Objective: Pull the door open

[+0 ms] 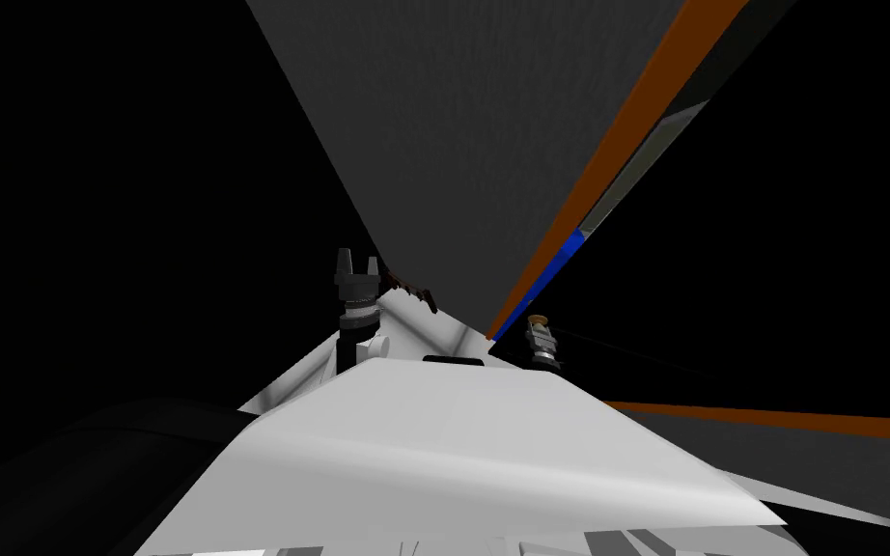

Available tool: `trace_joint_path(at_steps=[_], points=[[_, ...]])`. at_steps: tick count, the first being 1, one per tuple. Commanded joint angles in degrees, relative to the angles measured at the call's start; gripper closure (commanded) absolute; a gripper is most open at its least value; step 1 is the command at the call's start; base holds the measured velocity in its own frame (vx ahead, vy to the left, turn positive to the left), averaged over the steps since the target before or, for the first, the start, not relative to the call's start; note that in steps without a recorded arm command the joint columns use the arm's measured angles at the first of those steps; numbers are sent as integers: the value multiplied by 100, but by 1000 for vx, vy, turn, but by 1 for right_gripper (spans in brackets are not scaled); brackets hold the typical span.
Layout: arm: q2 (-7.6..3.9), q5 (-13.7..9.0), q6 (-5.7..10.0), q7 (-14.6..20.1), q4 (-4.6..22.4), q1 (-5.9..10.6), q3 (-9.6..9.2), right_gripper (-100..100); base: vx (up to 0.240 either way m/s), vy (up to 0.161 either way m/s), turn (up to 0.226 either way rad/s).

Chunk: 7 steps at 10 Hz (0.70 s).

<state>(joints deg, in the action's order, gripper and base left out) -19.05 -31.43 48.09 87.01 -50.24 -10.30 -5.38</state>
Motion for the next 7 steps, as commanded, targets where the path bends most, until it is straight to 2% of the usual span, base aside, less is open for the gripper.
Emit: trace_joint_path(at_steps=[1, 2, 3, 4, 7], points=[[-36, 71, 33, 84, -84, -43, -130, 100, -273, -40, 79], [-66, 110, 47, 139, -120, -70, -206, 100, -235, -8, 63], [-53, 82, 15, 104, -91, -70, -156, 100, -103, 5, 9], [-125, 140, 75, 214, -111, -154, -269, 100, -144, -32, 102], [-253, 219, 205, 382, -131, -245, -411, 100, -198, -11, 100]])
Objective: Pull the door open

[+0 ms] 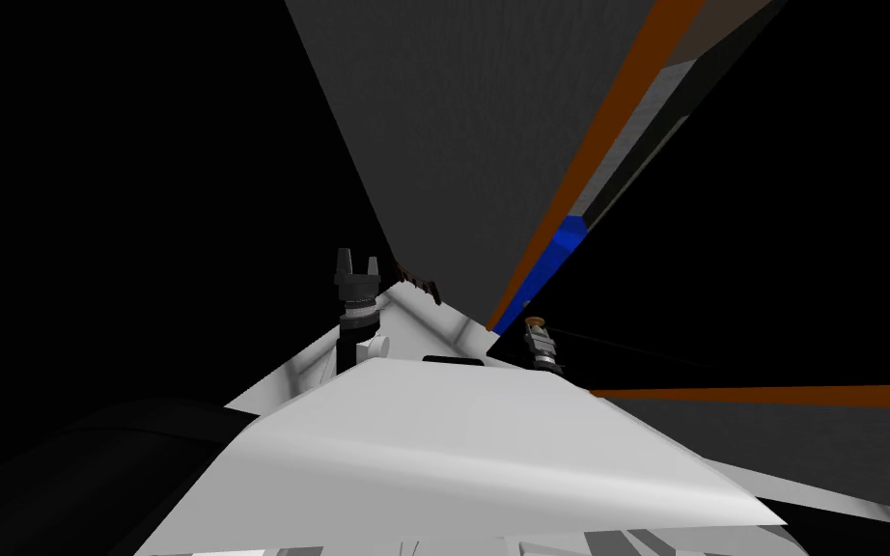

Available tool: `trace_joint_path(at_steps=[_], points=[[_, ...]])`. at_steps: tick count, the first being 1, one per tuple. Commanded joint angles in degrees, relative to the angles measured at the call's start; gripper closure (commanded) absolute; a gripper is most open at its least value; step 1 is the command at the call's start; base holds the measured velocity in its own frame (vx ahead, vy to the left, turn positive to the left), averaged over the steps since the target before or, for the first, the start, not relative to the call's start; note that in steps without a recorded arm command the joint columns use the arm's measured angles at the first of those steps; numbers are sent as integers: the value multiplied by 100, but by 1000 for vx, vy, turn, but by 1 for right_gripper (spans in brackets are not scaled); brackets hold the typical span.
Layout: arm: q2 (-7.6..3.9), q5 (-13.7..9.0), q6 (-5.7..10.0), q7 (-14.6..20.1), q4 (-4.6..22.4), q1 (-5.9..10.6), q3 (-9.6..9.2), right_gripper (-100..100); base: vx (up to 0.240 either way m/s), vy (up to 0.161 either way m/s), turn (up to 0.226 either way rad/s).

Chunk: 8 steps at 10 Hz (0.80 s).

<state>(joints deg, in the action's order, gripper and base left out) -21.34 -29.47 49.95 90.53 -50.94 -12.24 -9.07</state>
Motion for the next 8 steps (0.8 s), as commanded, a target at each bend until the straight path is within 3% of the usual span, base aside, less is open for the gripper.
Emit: trace_joint_path(at_steps=[1, 4, 5, 6, 8], points=[[-81, 59, 78, 106, -70, -91, -106, 100, -207, -21, 123], [-289, 188, 292, 379, -102, -239, -338, 100, -256, -53, 141], [-324, 209, 328, 425, -108, -264, -377, 100, -224, -27, 72], [-281, 198, 273, 372, -103, -255, -359, 100, -94, -2, 9], [-402, 274, 469, 545, -36, -349, -493, 100, -195, -28, 147]])
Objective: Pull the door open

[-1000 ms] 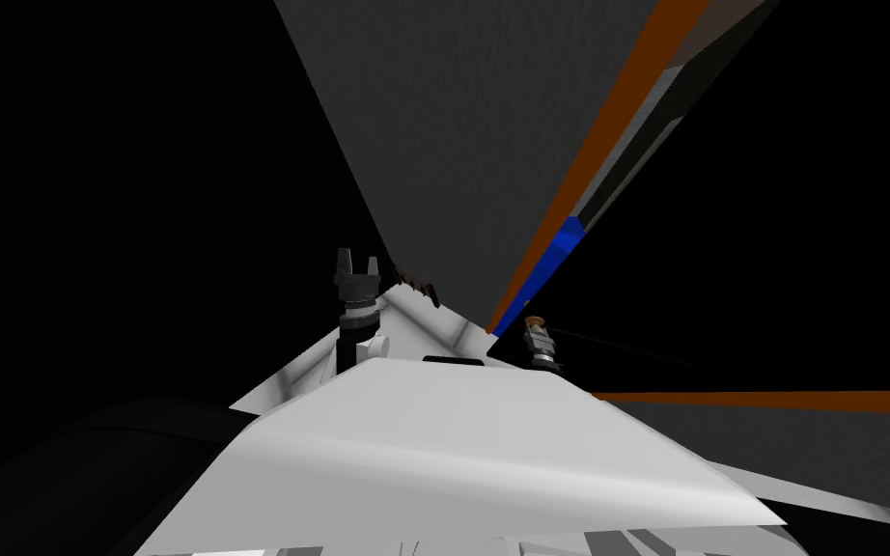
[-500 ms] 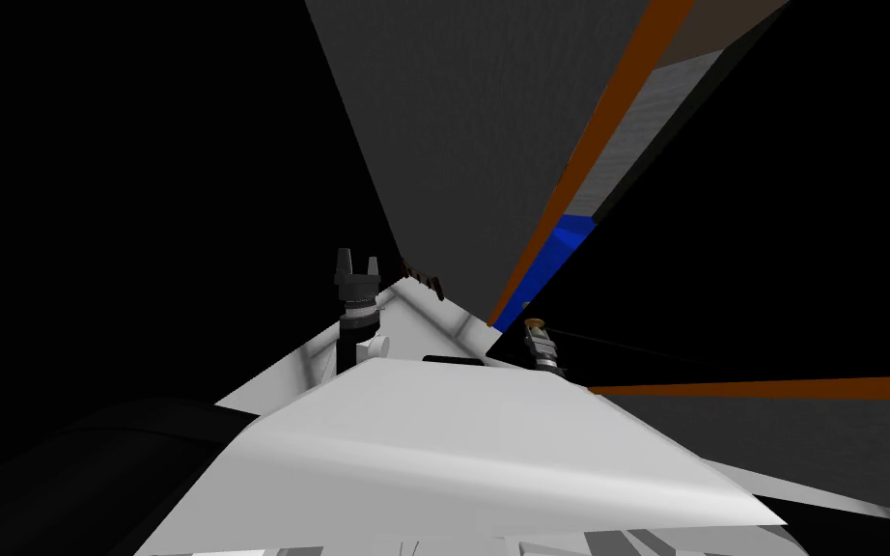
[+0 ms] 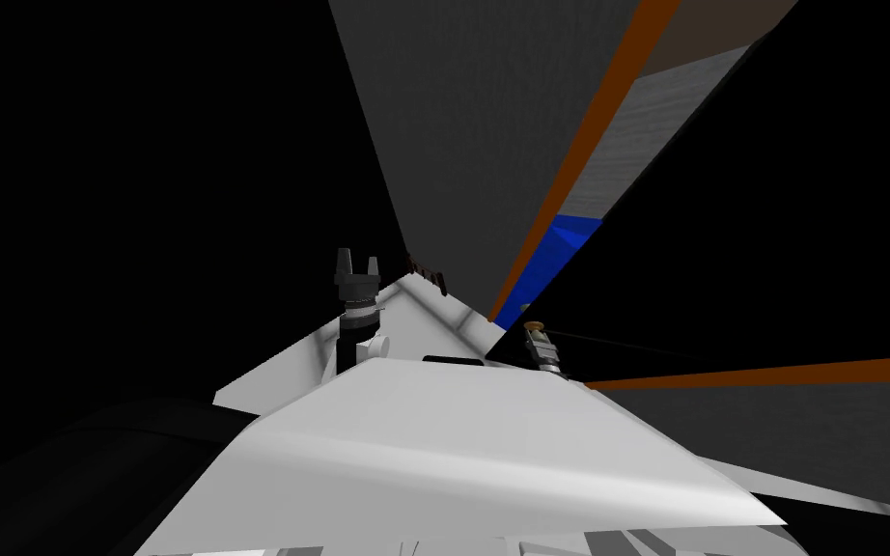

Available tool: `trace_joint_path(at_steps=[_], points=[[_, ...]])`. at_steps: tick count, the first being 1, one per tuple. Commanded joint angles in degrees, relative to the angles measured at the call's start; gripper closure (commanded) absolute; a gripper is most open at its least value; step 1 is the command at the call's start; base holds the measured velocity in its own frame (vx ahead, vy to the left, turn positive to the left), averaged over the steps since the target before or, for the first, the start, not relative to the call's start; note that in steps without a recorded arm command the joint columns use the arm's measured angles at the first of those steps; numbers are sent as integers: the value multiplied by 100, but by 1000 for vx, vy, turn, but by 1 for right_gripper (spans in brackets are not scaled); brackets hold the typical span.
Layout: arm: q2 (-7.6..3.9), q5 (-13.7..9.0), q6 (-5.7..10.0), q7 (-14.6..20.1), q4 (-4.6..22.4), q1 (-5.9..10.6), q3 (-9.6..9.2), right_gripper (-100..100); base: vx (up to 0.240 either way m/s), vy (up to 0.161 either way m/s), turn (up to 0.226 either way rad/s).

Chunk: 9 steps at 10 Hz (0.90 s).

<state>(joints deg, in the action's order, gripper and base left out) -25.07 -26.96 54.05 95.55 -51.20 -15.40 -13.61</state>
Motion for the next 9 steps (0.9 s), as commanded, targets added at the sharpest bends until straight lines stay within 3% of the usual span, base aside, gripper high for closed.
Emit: trace_joint_path(at_steps=[1, 7, 8, 9], points=[[-75, 47, 131, 102, 10, -60, -79, 100, -216, -51, 125], [-377, 207, 605, 484, 141, -236, -346, 100, -223, -35, 125], [-352, 189, 522, 437, 117, -237, -320, 100, -105, -26, 27], [-390, 226, 630, 515, 197, -252, -386, 100, -136, -48, 115]])
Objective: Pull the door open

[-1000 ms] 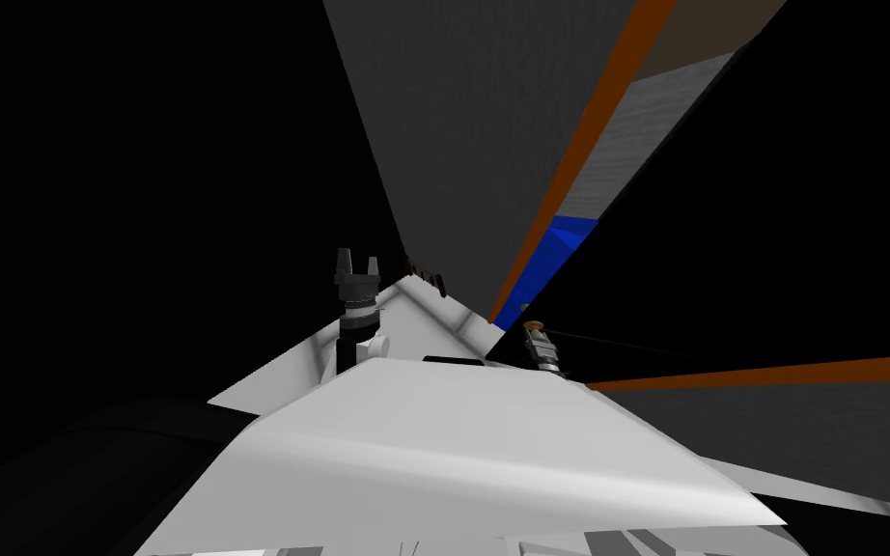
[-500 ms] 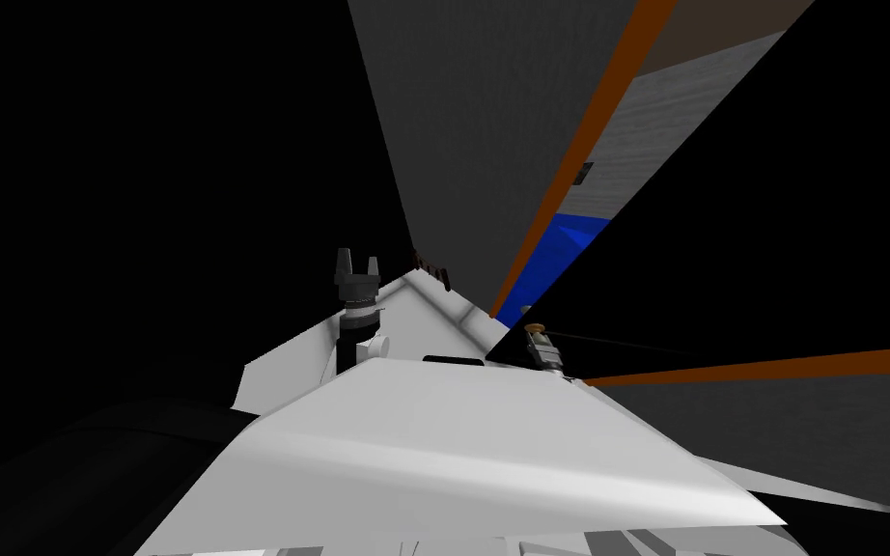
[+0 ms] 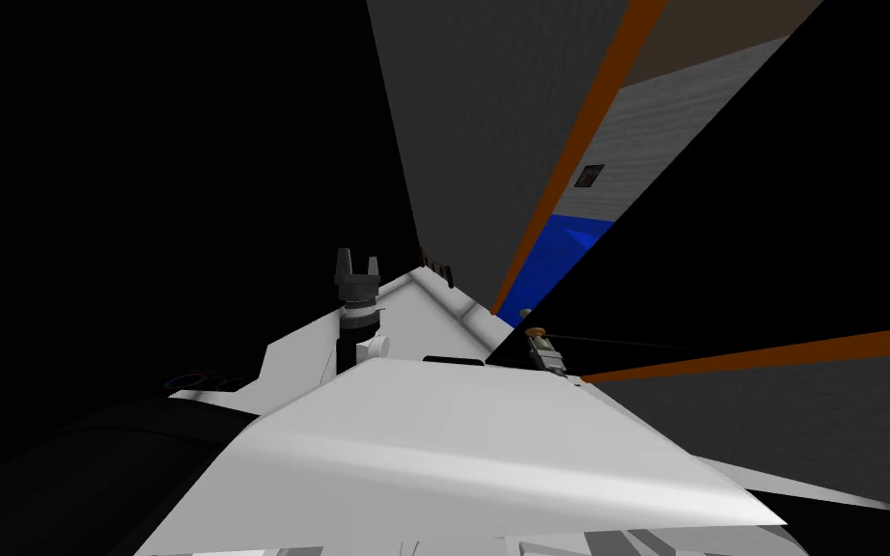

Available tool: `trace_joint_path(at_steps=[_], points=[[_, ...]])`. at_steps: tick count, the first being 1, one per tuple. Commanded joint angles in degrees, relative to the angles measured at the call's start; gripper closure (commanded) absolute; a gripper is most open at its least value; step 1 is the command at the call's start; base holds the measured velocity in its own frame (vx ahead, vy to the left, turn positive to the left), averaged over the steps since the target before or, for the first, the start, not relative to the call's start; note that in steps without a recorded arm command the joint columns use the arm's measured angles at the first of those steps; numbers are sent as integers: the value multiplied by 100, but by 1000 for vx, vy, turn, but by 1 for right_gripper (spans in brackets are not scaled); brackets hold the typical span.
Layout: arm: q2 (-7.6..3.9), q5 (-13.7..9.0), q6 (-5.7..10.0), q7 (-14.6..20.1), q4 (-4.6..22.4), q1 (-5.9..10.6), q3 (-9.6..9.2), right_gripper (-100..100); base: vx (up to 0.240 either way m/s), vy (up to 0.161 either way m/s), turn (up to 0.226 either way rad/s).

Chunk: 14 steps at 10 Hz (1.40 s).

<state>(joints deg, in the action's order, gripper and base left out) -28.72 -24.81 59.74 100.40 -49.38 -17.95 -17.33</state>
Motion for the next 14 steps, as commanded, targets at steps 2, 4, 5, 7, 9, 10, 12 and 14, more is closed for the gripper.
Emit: trace_joint_path(at_steps=[2, 4, 5, 7, 9, 10, 12, 14], points=[[-70, 40, 166, 97, 84, 3, -62, 100, -237, -59, 178], [-124, 73, 289, 176, 164, 5, -118, 100, -180, -40, 116], [-151, 90, 352, 216, 206, 6, -147, 100, -212, -41, 146], [-203, 122, 472, 293, 284, 7, -202, 100, -221, -46, 138], [-246, 149, 571, 356, 350, 9, -247, 100, -199, -46, 103], [-268, 163, 622, 389, 383, 9, -270, 100, -197, -40, 115], [-273, 178, 637, 408, 441, 13, -300, 100, -115, -29, 75], [-290, 191, 697, 441, 493, 24, -323, 100, -177, -42, 123]])
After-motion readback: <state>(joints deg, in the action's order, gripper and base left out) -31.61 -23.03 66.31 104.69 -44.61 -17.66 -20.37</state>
